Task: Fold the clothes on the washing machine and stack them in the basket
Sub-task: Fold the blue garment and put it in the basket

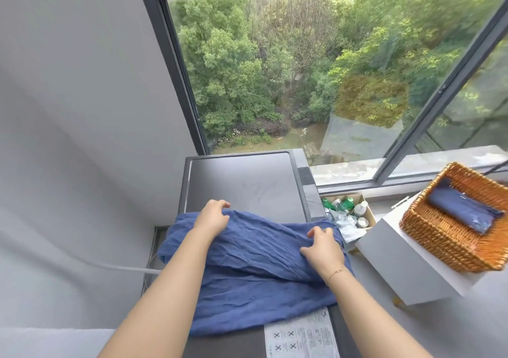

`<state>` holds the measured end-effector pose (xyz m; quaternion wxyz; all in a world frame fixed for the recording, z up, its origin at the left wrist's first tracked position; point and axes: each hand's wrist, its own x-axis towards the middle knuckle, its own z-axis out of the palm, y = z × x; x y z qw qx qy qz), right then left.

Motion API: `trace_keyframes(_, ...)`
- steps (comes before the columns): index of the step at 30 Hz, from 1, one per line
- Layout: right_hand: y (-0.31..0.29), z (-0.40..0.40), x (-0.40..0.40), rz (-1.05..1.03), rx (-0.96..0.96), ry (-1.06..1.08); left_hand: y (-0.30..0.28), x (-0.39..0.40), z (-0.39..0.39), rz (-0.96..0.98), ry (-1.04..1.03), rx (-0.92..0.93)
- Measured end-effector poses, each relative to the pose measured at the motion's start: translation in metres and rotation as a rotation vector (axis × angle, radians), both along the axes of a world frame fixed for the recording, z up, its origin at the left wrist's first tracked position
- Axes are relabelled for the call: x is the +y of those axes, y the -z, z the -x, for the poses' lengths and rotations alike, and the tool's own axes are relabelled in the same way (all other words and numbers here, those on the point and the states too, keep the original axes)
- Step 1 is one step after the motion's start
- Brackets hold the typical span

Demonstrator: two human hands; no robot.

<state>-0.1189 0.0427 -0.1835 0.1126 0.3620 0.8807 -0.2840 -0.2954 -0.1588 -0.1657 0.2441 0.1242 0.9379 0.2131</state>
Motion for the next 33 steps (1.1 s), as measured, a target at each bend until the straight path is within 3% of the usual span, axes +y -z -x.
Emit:
trace_keyframes(3, 0.007, 0.004, 0.004, -0.026, 0.107, 0.041, 0.018, -0.002, -0.001, -0.011, -0.011, -0.056)
trace_keyframes(6, 0.004, 0.019, 0.008, 0.027, 0.38, 0.164, 0.025, -0.005, -0.004, -0.137, -0.138, 0.019)
trace_keyframes(9, -0.011, 0.051, 0.018, 0.084, 0.51, 0.215, 0.015, -0.01, 0.007, -0.291, -0.28, 0.109)
trace_keyframes(14, -0.041, 0.13, 0.037, -0.006, 0.595, 0.081, -0.022, -0.004, 0.041, -0.542, -0.418, 0.168)
trace_keyframes(18, -0.065, 0.183, 0.041, -0.082, 0.645, 0.0, -0.026, 0.003, 0.067, -0.56, -0.565, 0.278)
trace_keyframes(20, -0.067, 0.198, 0.039, -0.045, 0.667, -0.097, -0.021, 0.006, 0.07, -0.551, -0.516, 0.371)
trace_keyframes(22, -0.062, 0.202, 0.033, 0.008, 0.587, -0.222, -0.011, 0.009, 0.062, -0.602, -0.332, 0.254)
trace_keyframes(25, -0.033, 0.181, 0.024, 0.065, 0.45, -0.258, 0.015, 0.006, 0.038, -0.456, -0.129, 0.095)
trace_keyframes(31, 0.02, 0.08, -0.014, -0.073, 0.654, -0.059, 0.065, -0.011, -0.044, -0.107, -0.008, 0.332)
trace_keyframes(33, 0.033, 0.043, -0.025, -0.066, 0.638, -0.007, 0.076, -0.022, -0.069, -0.002, 0.015, 0.345)
